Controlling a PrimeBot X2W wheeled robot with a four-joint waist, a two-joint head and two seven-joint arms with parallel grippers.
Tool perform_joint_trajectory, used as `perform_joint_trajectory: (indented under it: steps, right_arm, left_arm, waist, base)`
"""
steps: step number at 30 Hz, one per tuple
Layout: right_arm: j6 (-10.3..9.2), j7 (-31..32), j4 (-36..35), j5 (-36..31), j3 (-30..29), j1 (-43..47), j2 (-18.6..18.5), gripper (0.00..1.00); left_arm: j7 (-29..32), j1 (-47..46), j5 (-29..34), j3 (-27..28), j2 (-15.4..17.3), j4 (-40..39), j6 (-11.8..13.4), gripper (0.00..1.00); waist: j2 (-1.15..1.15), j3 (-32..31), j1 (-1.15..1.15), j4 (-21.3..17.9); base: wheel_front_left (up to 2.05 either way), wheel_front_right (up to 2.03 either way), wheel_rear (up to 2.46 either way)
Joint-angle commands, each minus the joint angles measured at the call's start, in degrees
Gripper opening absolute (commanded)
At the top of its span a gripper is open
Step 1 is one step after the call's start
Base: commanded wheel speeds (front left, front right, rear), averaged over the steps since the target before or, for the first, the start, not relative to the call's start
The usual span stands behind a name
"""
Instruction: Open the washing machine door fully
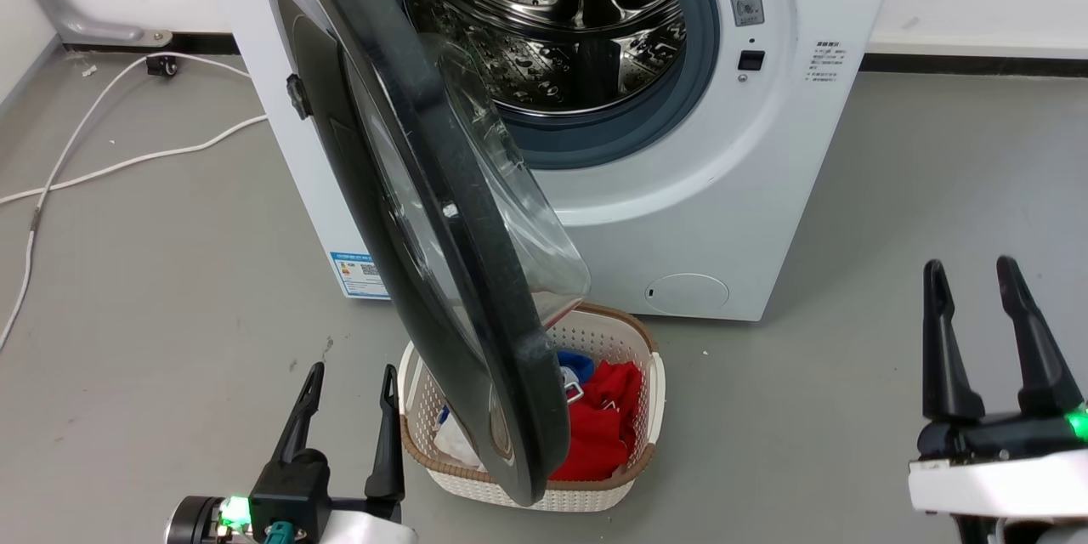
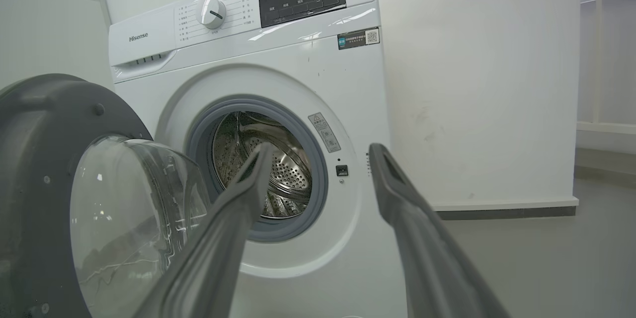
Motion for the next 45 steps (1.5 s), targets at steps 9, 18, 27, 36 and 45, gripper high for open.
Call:
perform_joint_trajectory:
  steps: [9, 18, 27, 36, 45]
  right_arm:
    - [0.07, -0.10, 0.38, -9.41, -1.74, 6.59, 3.36, 1.00]
    - [0.07, -0.10, 2.37, -8.43, -3.83, 10.53, 3.94, 1.00]
    - [0.07, -0.10, 3.11, -7.44, -4.50, 11.73, 3.96, 1.00]
    - [0.07, -0.11, 3.90, -7.25, -4.17, 11.41, 3.96, 1.00]
    - [0.07, -0.11, 5.00, -7.12, -3.75, 11.17, 3.97, 1.00]
  left_arm:
    - [-0.16, 0.47, 0.25, -0.25, 0.06, -0.15, -0.06, 1.00]
    - [-0.16, 1.01, 0.28, 0.07, 0.04, -0.20, -0.23, 1.00]
    - [-0.15, 1.37, 0.07, 0.27, 0.00, -0.41, -0.08, 1.00]
    - [-0.15, 1.46, -0.50, 0.38, -0.04, -0.16, -0.46, 1.00]
    - [-0.15, 1.29, -0.95, 1.66, -0.06, 1.07, 0.45, 0.00]
  waist:
    - [0.00, -0.46, 0.00, 0.26]
    - [0.00, -0.69, 0.00, 0.36]
    - [0.00, -0.92, 0.00, 0.20]
    - [0.00, -0.97, 0.00, 0.22]
    - [0.00, -1.34, 0.00, 0.43]
  base:
    - [0.00, 0.00, 0.00]
    - [0.00, 0.00, 0.00]
    - [0.00, 0.00, 0.00]
    - [0.00, 0.00, 0.00]
    - [0.00, 0.00, 0.00]
